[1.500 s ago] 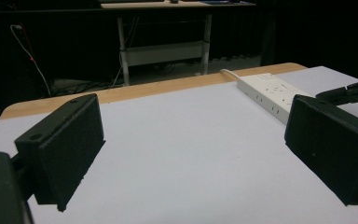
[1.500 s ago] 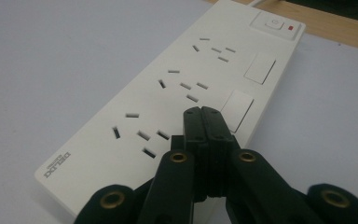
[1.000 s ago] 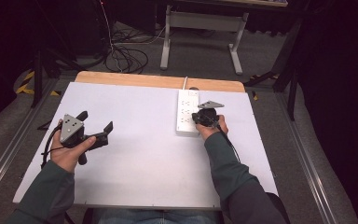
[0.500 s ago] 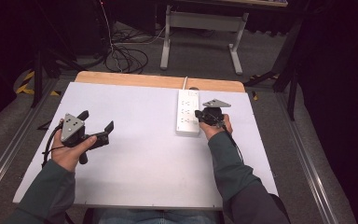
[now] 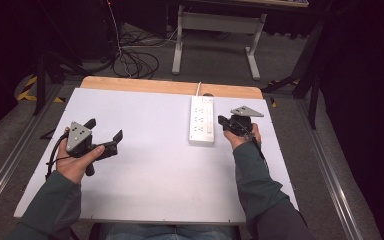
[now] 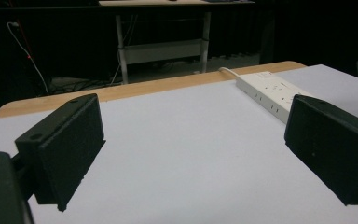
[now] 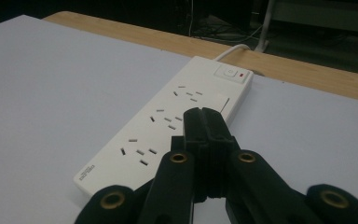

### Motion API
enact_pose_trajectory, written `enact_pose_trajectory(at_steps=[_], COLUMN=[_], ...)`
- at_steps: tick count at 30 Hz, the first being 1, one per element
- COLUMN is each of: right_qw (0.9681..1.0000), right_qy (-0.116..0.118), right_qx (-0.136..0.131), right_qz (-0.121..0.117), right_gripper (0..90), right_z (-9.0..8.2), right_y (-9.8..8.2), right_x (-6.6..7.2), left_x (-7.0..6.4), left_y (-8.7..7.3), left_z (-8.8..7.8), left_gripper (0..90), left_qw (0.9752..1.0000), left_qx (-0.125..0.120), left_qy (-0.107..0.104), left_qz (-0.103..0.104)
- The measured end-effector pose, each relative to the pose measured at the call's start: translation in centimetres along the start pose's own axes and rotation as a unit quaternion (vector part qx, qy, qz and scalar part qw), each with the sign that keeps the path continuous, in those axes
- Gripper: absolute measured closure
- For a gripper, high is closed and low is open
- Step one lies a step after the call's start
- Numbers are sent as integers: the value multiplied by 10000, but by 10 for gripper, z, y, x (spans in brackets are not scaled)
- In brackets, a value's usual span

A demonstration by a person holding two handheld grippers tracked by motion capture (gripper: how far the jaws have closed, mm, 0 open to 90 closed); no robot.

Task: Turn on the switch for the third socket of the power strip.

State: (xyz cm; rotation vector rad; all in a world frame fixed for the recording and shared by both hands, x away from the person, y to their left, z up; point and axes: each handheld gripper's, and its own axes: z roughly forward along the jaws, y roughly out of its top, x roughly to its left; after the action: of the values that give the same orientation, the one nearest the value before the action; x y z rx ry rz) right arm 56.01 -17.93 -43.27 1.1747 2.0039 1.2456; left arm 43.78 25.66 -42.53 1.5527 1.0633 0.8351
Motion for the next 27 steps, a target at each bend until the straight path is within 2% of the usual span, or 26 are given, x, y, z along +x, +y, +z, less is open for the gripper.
enact_pose_trajectory(at_steps=[11, 27], right_qw=[9997, 9988], right_qy=[132, 178], right_qx=[-199, -448], right_qz=[27, 30], right_gripper=[900, 900], right_z=[-25, -60], right_y=[-3, -13], right_x=[3, 5], left_x=[-1, 0], left_y=[0, 0], left_z=[2, 1], left_gripper=[53, 53], left_qw=[10000, 10000], left_qx=[6, -7], left_qy=[-8, 1], left_qz=[-7, -38])
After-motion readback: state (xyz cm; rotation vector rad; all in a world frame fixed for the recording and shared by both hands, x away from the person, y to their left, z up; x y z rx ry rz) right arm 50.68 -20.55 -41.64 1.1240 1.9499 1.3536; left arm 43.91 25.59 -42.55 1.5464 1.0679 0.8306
